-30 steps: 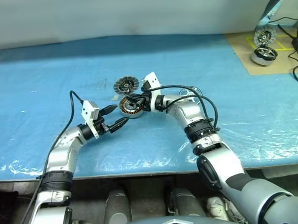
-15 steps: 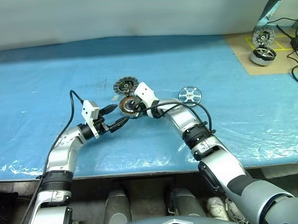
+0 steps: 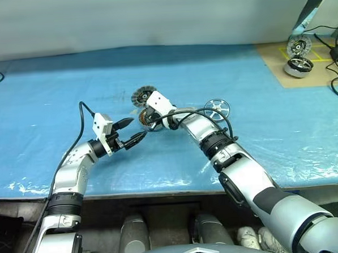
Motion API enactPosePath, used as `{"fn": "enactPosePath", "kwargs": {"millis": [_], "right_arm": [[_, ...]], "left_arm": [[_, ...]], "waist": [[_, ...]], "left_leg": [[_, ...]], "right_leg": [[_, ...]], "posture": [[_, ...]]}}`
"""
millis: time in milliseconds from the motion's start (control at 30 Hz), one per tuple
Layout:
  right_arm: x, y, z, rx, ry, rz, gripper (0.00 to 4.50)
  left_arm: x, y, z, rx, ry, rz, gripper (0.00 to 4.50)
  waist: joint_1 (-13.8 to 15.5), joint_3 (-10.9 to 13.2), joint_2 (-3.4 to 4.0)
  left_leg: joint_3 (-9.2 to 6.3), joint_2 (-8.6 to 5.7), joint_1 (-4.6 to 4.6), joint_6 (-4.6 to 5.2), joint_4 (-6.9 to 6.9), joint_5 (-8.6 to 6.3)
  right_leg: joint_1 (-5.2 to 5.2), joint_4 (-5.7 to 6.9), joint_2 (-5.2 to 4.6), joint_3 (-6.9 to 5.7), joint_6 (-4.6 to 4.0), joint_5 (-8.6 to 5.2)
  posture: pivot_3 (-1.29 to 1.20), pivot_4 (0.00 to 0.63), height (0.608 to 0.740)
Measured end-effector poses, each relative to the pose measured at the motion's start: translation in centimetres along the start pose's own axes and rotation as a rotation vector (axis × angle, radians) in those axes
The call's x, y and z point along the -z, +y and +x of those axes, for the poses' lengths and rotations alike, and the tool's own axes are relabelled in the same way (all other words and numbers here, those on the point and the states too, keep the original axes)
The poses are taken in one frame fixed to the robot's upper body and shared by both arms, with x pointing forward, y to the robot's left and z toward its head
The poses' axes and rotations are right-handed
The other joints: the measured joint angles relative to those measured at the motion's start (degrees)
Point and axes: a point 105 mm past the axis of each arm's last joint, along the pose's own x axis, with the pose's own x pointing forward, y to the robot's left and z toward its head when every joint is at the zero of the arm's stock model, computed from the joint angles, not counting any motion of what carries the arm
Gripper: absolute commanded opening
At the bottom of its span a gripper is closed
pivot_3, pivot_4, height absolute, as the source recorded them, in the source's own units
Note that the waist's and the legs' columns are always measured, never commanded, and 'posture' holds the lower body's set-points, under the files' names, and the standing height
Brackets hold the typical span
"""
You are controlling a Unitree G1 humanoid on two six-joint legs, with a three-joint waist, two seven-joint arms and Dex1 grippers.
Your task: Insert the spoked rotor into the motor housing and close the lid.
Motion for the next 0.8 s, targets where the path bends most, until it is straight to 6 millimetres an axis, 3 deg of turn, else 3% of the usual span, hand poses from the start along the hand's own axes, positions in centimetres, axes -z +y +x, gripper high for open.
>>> {"fn": "enactPosePath", "kwargs": {"millis": [133, 333, 433, 800], "right_arm": [[0.1, 0.4, -0.9, -0.075, -0.089, 0.157, 0.02], [-0.9, 0.8, -2.2, -0.156, -0.24, 0.307, 0.02], [-1.2, 0.3, -2.4, -0.131, -0.27, 0.345, 0.02], [-1.9, -0.2, -2.2, -0.074, -0.281, 0.286, 0.02]], "left_arm": [[-0.2, 0.0, 0.1, 0.002, -0.003, 0.004, 4.5], [-0.3, 0.1, 0.3, 0.011, -0.006, 0.006, 4.5], [-0.2, 0.1, 0.3, 0.01, -0.004, 0.002, 4.5], [-0.1, 0.2, 0.2, 0.007, 0.0, -0.004, 4.5]], "waist": [[0.6, -0.1, -0.08], [0.0, -0.1, -0.17], [0.1, -0.1, -0.18], [-0.4, 0.0, -0.2]], "left_leg": [[0.03, 0.03, -0.09, -0.05, -0.14, 0.03], [0.4, 0.02, -1.59, -0.16, 0.11, 0.22], [0.32, 0.16, -1.77, -0.13, 0.07, 0.24], [0.3, 0.12, -1.63, -0.31, 0.14, 0.13]], "right_leg": [[-0.1, -0.17, 0.05, 0.04, 0.05, -0.03], [-1.39, -0.01, 0.38, -0.05, 0.36, 0.18], [-1.51, -0.01, 0.63, -0.2, 0.34, 0.17], [-1.32, -0.13, 0.53, -0.19, 0.33, 0.17]], "posture": [[0.0, 0.15, 0.74], [0.0, 0.15, 0.74], [0.0, 0.15, 0.74], [0.0, 0.15, 0.74]]}}
